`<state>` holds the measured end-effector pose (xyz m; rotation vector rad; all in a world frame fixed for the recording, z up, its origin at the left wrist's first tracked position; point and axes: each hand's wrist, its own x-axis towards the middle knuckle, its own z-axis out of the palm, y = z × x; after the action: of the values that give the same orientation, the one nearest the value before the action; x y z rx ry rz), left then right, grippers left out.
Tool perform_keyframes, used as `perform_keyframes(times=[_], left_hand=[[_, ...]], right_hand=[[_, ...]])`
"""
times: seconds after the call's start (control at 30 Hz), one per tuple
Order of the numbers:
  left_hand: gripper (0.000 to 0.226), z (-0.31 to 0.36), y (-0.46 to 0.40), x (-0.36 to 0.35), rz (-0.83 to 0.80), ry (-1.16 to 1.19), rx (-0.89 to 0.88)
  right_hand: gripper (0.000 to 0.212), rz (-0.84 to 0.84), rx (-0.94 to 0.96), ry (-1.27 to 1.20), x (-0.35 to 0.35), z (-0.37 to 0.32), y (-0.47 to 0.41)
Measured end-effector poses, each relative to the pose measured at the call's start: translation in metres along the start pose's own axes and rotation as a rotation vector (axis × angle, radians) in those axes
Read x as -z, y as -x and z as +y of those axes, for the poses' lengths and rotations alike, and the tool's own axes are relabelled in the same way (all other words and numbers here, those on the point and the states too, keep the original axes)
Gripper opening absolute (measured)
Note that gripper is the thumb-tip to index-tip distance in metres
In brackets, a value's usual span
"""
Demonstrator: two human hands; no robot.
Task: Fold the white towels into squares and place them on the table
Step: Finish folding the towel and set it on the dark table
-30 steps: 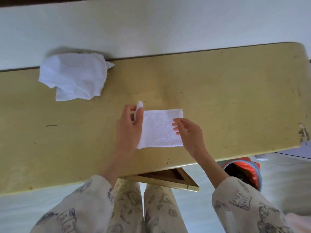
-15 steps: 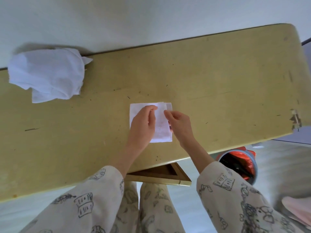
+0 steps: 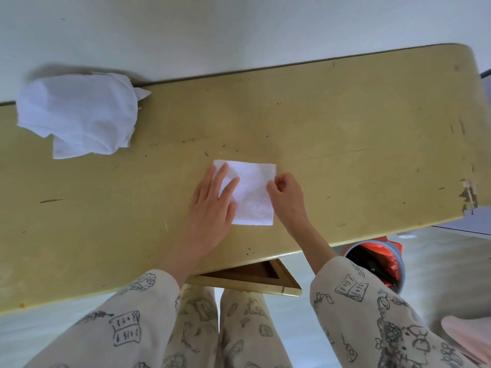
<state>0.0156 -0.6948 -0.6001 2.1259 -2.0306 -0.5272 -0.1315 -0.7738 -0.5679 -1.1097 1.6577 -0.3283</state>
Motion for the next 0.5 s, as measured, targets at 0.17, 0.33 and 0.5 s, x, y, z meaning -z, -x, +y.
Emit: perform_keyframes(times=[0.17, 0.33, 0.5], left_hand=[[0.052, -0.007, -0.002, -0.004, -0.101, -0.049, -0.039], [0.053, -0.01, -0.004, -0.004, -0.117, -0.062, -0.041], [0.054, -0.013, -0.004, -0.006, -0.126, -0.09, -0.05]], right_hand=[[0.012, -0.014, -0.065, -0.009, 0.002, -0.002, -0.006], [0.014, -0.001, -0.084, 0.015, 0.007, -0.002, -0.01], [0.007, 0.075, -0.014, 0.105, 0.008, 0.0, -0.008]])
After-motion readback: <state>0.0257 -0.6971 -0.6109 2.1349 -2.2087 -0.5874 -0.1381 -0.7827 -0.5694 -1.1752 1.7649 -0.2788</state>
